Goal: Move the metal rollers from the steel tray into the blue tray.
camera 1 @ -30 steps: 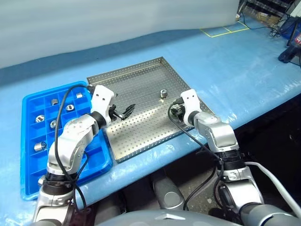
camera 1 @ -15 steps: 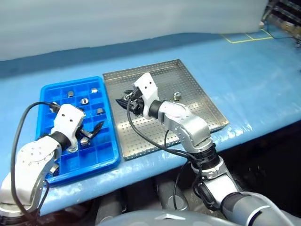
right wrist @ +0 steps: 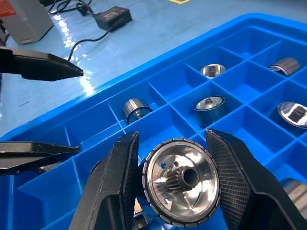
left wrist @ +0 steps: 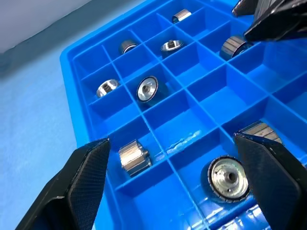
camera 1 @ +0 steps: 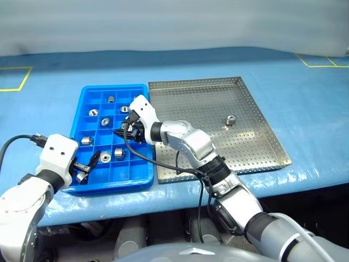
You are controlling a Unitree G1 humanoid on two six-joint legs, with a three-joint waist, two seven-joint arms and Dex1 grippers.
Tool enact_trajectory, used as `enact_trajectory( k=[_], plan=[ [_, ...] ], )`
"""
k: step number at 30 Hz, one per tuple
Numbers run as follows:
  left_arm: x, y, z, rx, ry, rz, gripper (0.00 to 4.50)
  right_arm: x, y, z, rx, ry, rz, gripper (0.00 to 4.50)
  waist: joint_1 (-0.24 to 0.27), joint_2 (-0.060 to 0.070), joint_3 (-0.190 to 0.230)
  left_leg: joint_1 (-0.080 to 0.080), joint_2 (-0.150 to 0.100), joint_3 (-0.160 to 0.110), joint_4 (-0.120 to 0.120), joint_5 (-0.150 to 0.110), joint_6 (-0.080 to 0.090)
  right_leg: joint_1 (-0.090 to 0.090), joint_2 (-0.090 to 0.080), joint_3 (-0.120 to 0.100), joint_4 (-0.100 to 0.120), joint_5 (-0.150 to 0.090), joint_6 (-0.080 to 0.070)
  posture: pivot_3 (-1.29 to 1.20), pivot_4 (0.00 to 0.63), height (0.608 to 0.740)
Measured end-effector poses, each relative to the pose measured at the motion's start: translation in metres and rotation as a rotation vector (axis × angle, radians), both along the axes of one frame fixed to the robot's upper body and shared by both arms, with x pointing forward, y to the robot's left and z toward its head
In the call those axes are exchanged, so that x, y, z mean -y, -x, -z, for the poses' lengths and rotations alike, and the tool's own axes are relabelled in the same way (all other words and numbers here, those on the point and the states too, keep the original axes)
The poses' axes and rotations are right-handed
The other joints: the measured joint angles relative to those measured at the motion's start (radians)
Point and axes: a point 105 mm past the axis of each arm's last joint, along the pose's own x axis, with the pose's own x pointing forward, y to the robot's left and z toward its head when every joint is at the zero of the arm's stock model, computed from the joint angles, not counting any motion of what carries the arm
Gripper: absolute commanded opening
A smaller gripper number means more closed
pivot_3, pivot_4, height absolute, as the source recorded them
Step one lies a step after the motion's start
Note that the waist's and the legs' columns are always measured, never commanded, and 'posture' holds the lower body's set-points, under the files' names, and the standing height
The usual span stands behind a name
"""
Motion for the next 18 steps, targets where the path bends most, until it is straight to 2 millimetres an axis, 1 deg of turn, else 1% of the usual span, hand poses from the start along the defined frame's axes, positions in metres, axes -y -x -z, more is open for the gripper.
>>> enact_trajectory(
  k=[4, 11, 18],
  plan=[
    [-0.001, 0.004, 0.006, -0.027, 0.003, -0.011, 4.50, 0.001, -0.003, 0.012, -0.022, 0.034, 0.015, 1.85, 0.010, 0.000, 0.000, 0.000, 0.000, -0.002, 0.000, 0.000, -0.002, 0.001, 0.000, -0.001, 0.000, 0.000, -0.001, 0.06, 0.150, 0.740],
    [-0.010, 0.011, 0.010, -0.051, -0.007, -0.045, 4.50, -0.001, -0.002, 0.014, -0.015, 0.041, 0.012, 1.85, 0.011, 0.000, 0.000, 0.000, 0.002, -0.003, -0.001, 0.001, -0.002, 0.002, 0.002, -0.003, 0.001, -0.001, -0.003, 0.07, 0.150, 0.740],
    [-0.011, 0.013, 0.012, -0.061, -0.007, -0.049, 4.50, -0.002, -0.002, 0.017, -0.005, 0.060, 0.014, 1.85, 0.018, 0.000, 0.000, 0.000, 0.001, -0.003, 0.000, 0.001, -0.002, 0.003, 0.002, -0.004, 0.001, -0.001, -0.003, 0.08, 0.150, 0.740]
  ],
)
